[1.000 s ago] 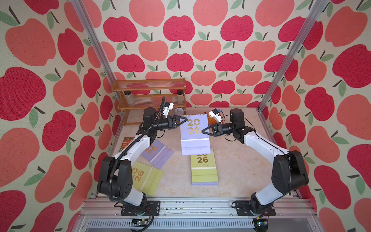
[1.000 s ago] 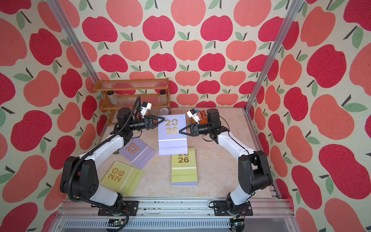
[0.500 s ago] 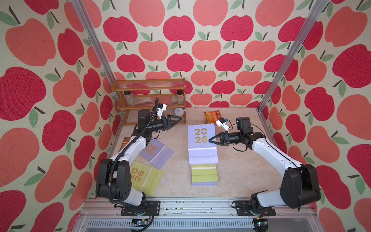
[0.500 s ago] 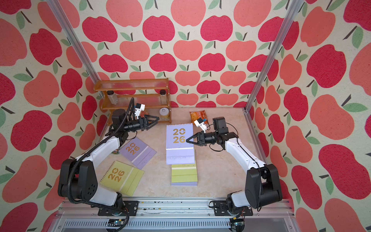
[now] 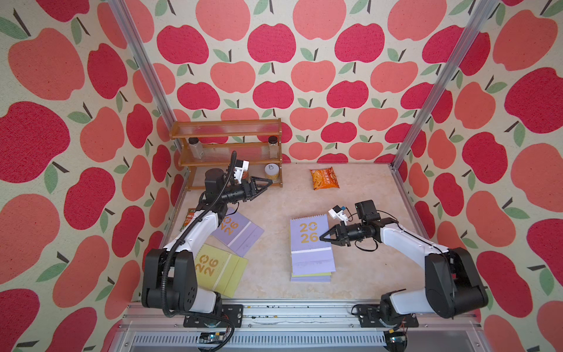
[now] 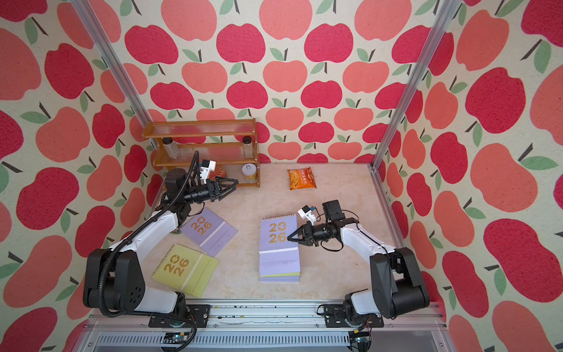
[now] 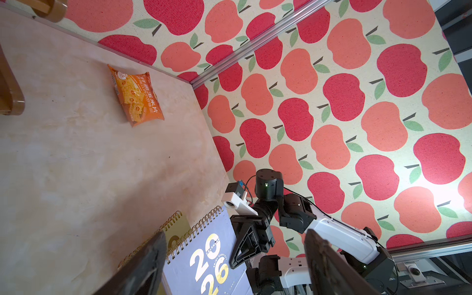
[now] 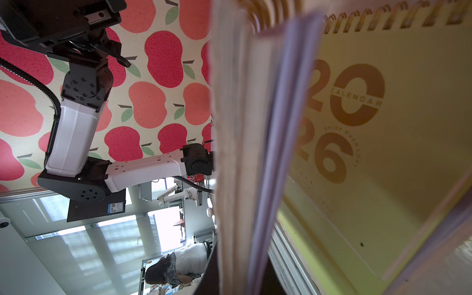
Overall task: Stack the calendars
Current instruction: Place the calendar at the calendar.
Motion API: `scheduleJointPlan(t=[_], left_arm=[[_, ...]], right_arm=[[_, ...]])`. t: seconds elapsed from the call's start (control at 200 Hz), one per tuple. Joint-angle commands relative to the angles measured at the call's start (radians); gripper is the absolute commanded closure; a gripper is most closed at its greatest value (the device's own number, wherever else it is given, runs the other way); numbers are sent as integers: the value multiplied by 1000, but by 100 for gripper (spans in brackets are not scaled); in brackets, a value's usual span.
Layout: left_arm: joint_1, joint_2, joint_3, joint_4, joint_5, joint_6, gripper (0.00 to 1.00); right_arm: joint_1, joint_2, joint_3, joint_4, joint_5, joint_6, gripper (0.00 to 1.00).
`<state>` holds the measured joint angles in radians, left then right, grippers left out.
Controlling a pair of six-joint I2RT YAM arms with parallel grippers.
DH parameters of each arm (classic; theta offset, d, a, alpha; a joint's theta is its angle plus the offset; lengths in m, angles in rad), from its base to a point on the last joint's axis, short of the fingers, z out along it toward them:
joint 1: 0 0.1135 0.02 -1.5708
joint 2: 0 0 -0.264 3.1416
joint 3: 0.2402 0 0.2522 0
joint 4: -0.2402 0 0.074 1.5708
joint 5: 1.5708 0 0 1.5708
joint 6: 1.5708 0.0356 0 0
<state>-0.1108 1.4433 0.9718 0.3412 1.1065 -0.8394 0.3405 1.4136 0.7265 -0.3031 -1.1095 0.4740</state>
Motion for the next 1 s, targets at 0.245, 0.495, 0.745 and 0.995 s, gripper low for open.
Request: scheduleJointPlan(t=[0.245, 0.495, 0.745, 0.995], left_arm=[[2, -34, -18, -8, -7, 26, 17], [-1, -30, -19, -8, -8, 28, 17], [-7, -24, -18, -5, -10, 27, 17], [-10, -20, -16, -7, -11, 31, 17]], right_arm=[[23, 70, -16, 126, -2, 27, 100], [28, 112, -19, 106, 9, -10, 100], [28, 120, -13, 34, 66, -65, 89], [28, 123, -3, -4, 111, -88, 73]])
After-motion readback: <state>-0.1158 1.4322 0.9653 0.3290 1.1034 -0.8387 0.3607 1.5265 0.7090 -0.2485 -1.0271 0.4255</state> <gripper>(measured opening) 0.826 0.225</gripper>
